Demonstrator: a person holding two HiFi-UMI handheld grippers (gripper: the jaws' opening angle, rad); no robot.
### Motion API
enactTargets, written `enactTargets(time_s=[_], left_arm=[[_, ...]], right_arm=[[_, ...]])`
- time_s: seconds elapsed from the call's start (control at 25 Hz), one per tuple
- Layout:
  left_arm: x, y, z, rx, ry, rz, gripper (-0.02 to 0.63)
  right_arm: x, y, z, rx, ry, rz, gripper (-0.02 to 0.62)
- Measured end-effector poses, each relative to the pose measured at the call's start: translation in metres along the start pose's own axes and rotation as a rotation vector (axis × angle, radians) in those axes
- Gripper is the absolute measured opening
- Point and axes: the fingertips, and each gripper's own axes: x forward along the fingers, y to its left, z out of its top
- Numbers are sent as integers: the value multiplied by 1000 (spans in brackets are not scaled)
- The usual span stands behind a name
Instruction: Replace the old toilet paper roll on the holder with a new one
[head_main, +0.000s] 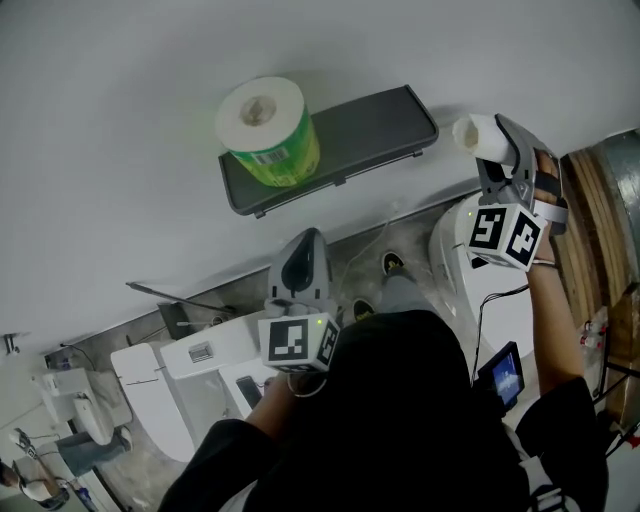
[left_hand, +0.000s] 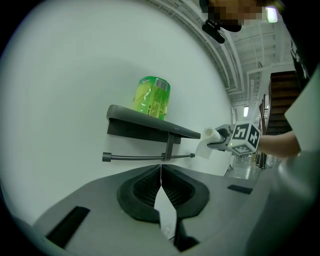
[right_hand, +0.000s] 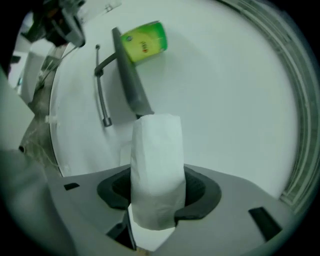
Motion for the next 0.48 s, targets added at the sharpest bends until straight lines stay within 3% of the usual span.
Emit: enactTargets(time_s=[0.24,0.48], left_arm=[[1,-2,-5,-12,-1,-4,23],[-3,-2,1,-19,-20,5,23]], right_arm=[[-15,-46,56,352,-214,80,229],[-19,-74,127,833,-496,322,229]])
